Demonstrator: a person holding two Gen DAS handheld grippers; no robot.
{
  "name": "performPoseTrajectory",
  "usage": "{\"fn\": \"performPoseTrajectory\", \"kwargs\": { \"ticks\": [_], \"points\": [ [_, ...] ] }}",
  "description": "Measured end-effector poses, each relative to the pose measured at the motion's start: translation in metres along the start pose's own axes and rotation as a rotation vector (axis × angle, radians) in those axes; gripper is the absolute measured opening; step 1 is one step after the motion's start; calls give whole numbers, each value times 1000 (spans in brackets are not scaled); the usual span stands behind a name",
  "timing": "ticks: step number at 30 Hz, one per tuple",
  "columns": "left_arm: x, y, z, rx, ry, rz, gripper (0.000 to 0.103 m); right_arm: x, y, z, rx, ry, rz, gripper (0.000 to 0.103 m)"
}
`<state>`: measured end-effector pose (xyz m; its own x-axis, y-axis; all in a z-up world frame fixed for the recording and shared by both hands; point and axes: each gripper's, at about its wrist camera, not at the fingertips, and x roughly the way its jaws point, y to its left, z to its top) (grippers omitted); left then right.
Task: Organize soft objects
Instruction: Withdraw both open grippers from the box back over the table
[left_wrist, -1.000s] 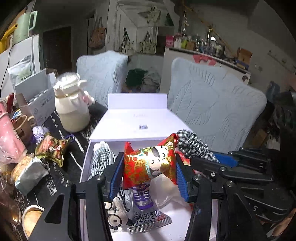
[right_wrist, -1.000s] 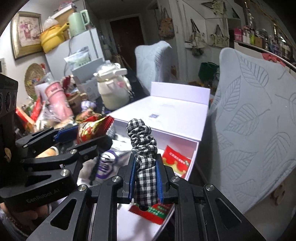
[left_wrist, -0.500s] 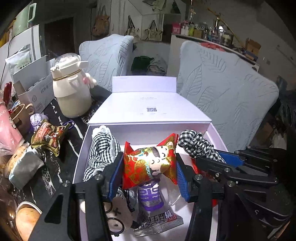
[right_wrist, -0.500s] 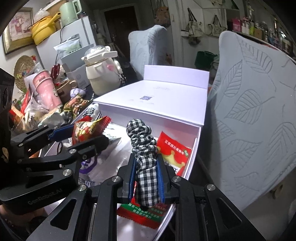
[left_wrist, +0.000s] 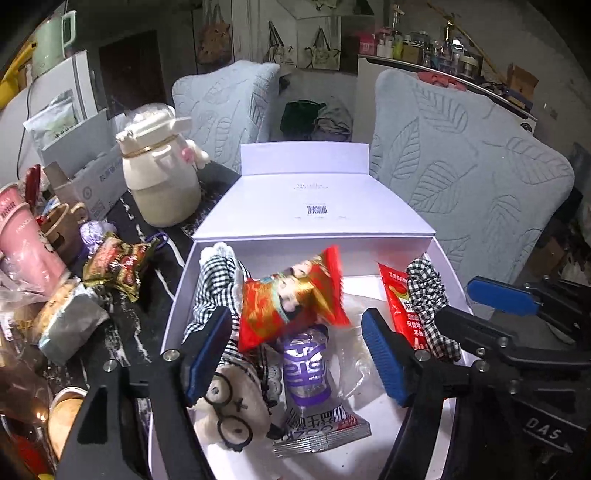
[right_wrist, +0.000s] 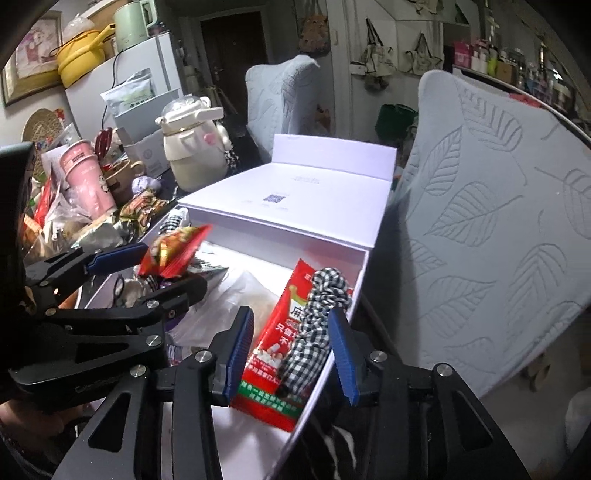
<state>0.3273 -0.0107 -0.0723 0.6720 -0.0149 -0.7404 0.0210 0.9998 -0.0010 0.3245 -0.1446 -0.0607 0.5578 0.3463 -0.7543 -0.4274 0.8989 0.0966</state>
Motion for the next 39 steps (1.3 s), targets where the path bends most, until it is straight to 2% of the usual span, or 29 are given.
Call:
{"fn": "performPoseTrajectory", "kwargs": {
  "ticks": [11, 21, 29, 31, 33, 39],
  "points": [
    [-50, -4, 12, 3, -80, 17, 73, -48, 4, 4, -6, -72, -4, 42],
    [-114, -8, 15, 1, -179, -12, 73, -104, 14, 6, -24, -162, 8, 42],
    [-168, -12, 2, 3, -252, -15, 73, -151, 25, -4, -49, -231, 7, 42],
    [-181, -14, -4, -1, -276, -17, 73, -162, 29, -9, -53, -249, 11, 47],
    [-193, -17, -11, 7, -298, -15, 73, -171, 31, -14, -55, -267, 15, 48],
    [-221, -28, -29, 26, -304, -17, 73, -196, 43, -33, -76, -298, 27, 49]
  ]
}}
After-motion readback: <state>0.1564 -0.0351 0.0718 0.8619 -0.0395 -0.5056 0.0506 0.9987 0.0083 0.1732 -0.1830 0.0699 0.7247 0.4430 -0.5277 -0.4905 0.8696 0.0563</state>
